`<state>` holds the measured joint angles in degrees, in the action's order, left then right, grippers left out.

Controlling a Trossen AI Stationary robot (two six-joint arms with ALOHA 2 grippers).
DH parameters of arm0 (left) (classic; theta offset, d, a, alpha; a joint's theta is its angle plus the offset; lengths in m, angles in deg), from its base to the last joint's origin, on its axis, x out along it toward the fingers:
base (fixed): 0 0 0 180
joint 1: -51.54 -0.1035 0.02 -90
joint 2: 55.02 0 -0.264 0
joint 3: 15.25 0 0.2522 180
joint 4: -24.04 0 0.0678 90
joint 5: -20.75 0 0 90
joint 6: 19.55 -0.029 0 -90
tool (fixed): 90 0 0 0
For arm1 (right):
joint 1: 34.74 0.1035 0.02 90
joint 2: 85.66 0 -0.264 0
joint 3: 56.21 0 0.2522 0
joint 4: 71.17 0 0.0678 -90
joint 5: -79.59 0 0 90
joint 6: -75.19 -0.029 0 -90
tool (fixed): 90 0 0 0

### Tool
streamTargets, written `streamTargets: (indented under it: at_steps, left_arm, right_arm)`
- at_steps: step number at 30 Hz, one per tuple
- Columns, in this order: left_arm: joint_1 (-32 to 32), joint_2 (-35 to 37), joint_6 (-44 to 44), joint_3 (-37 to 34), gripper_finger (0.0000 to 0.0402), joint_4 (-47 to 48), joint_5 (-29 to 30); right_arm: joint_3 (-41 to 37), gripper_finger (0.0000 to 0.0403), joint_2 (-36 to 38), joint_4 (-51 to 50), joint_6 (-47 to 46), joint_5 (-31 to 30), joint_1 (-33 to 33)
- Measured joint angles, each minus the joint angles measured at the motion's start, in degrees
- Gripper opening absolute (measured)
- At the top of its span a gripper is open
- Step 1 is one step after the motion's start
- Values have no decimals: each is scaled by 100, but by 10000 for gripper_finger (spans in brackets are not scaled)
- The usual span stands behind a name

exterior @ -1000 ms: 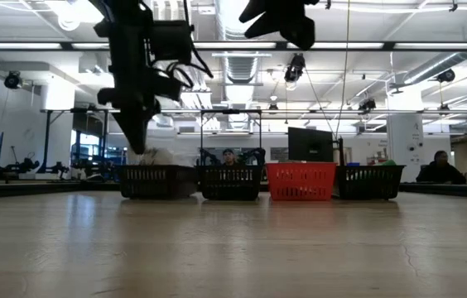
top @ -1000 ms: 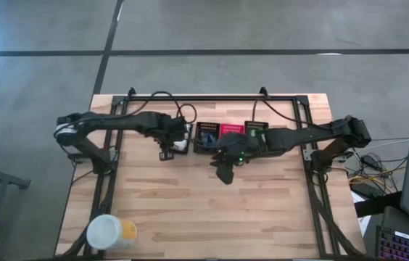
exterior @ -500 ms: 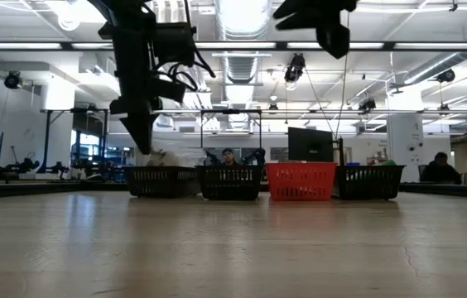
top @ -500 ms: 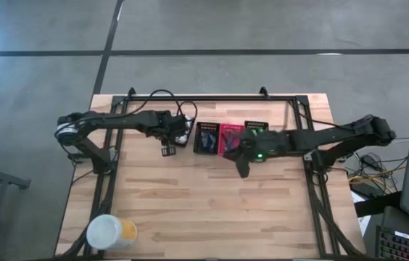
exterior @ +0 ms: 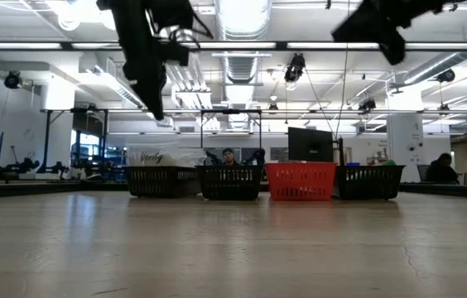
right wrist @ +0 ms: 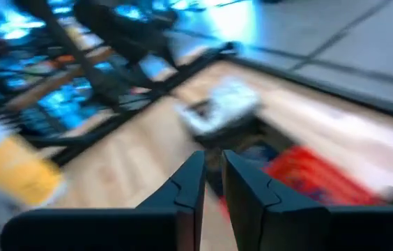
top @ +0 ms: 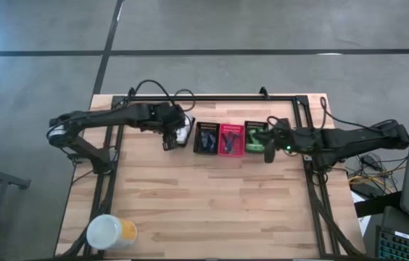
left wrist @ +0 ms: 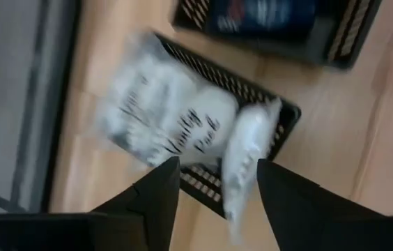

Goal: Pick & Place Travel size toiletries
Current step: Put the cotton pack into the left black bin, then return to Home Position

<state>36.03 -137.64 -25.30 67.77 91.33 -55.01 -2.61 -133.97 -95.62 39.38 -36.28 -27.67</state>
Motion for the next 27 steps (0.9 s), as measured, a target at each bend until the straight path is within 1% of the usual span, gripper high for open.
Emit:
streamTargets:
  at_steps: [3,5,6,8,11,13,16,18,20,22,25,27]
  left_arm:
    - [-4,164,-2,272,197,46,83]
    - [-4,248,-2,465,197,38,106]
    - [-4,300,6,556,197,28,109]
    - [-4,382,123,725,197,14,112]
    - [-4,465,429,964,195,5,109]
    - [-4,509,661,1065,195,-11,107]
    - [-4,591,928,1085,195,-143,74]
    - [-4,630,1023,1037,195,-294,72]
    - [-4,636,1043,1020,195,-278,70]
    - [-4,628,1045,1020,195,-298,70]
    - [-4,628,1056,1020,195,-296,59]
    - [-4,633,1080,1020,195,-298,-81]
  right_arm:
    - [-146,47,512,-643,-39,-551,-2]
    - [-205,50,853,-1070,-390,-592,-2]
    - [-249,52,1024,-1104,-501,-573,-2]
    - [-405,57,1301,-1005,-290,-466,11]
    - [-755,68,1624,-365,299,87,10]
    - [-1169,75,1826,320,559,594,-19]
    - [-1967,85,2094,1592,625,1391,-119]
    - [-2515,92,2226,2411,624,1712,-155]
    - [-2995,99,2345,3073,625,1736,-155]
    - [-3325,104,2467,3522,626,1731,-164]
    - [-3630,113,2660,3674,624,1734,-162]
    - [-3806,118,2790,3666,610,1724,-162]
